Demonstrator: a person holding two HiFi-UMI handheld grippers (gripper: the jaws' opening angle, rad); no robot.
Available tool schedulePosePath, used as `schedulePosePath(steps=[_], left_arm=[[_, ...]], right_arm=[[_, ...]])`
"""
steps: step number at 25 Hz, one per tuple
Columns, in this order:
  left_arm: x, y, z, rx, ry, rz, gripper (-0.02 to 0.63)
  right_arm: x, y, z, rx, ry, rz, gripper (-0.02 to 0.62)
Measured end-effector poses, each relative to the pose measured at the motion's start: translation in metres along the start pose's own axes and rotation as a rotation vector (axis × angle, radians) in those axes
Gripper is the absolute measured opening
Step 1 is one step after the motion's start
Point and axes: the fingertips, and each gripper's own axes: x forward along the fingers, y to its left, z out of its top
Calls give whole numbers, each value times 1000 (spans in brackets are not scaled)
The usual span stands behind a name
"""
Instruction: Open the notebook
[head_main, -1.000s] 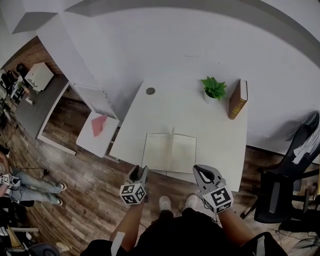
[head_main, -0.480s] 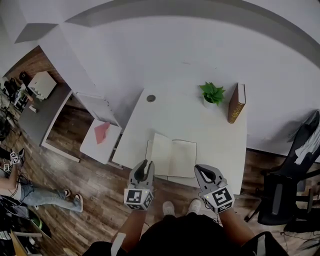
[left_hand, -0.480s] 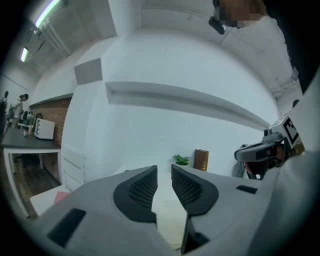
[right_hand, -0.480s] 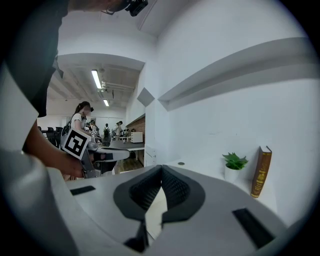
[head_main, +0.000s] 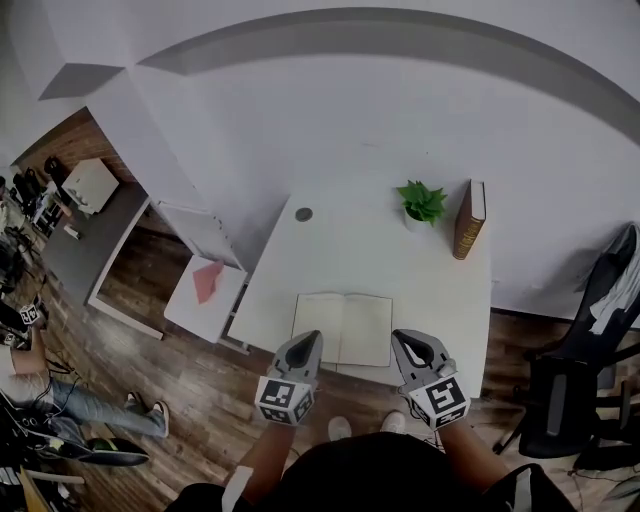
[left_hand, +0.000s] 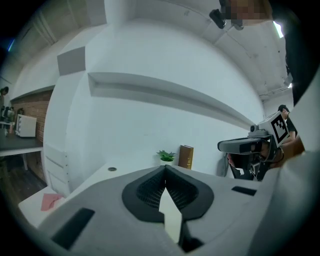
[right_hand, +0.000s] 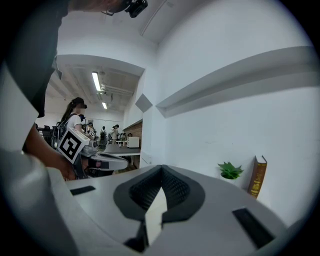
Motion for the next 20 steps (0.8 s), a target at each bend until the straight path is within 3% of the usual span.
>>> schedulePosePath(steps=[9, 20], left_arm=[[10, -29, 2, 18, -6, -94, 6], [11, -38, 2, 40, -22, -87, 6]], right_arm=[[-13, -5, 10, -54, -26, -11, 2], [-20, -14, 10, -69, -42, -36, 2]])
